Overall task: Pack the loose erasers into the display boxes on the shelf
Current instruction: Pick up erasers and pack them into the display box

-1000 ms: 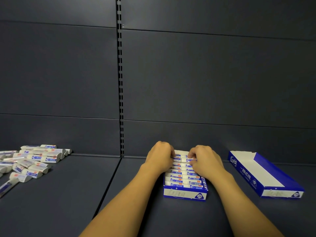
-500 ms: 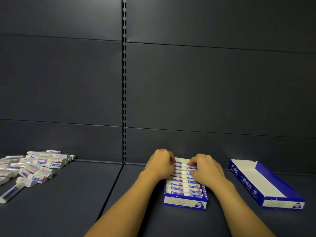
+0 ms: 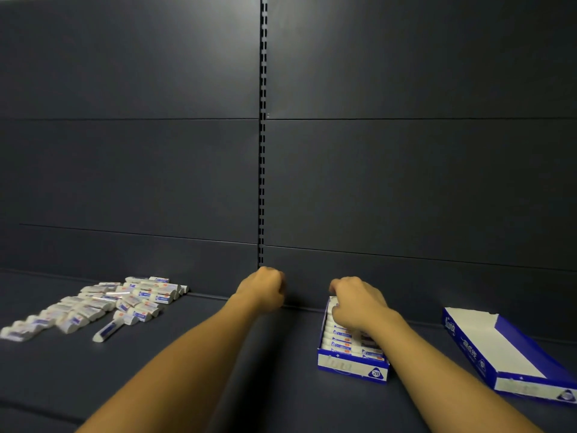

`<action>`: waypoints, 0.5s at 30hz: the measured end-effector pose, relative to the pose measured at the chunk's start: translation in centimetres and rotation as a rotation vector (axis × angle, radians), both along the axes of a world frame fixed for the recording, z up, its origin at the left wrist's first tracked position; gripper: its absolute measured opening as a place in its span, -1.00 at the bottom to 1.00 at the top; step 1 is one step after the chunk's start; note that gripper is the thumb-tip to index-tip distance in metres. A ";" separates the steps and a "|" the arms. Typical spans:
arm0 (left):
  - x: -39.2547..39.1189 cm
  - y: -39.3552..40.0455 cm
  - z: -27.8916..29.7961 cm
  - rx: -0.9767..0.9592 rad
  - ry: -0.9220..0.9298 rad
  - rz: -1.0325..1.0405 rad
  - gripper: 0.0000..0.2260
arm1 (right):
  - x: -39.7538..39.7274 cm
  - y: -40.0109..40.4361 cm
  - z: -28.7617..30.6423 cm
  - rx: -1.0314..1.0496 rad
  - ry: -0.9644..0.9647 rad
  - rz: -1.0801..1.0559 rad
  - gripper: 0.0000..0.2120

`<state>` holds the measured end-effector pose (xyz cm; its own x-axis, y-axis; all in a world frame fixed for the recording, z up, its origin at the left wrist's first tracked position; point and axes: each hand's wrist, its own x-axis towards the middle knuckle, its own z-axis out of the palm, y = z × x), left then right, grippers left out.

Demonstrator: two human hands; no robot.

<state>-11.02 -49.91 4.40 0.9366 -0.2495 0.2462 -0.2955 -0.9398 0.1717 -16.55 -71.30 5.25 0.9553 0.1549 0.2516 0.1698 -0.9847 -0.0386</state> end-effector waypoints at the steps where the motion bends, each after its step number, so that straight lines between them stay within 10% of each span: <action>1: -0.5 0.7 0.2 0.006 -0.008 0.028 -0.74 | -0.1 0.6 0.1 -0.019 0.019 0.010 -0.66; 15: -7.0 11.0 1.3 0.083 -0.044 0.246 -0.76 | -2.4 8.0 1.6 -0.057 0.148 0.046 -0.79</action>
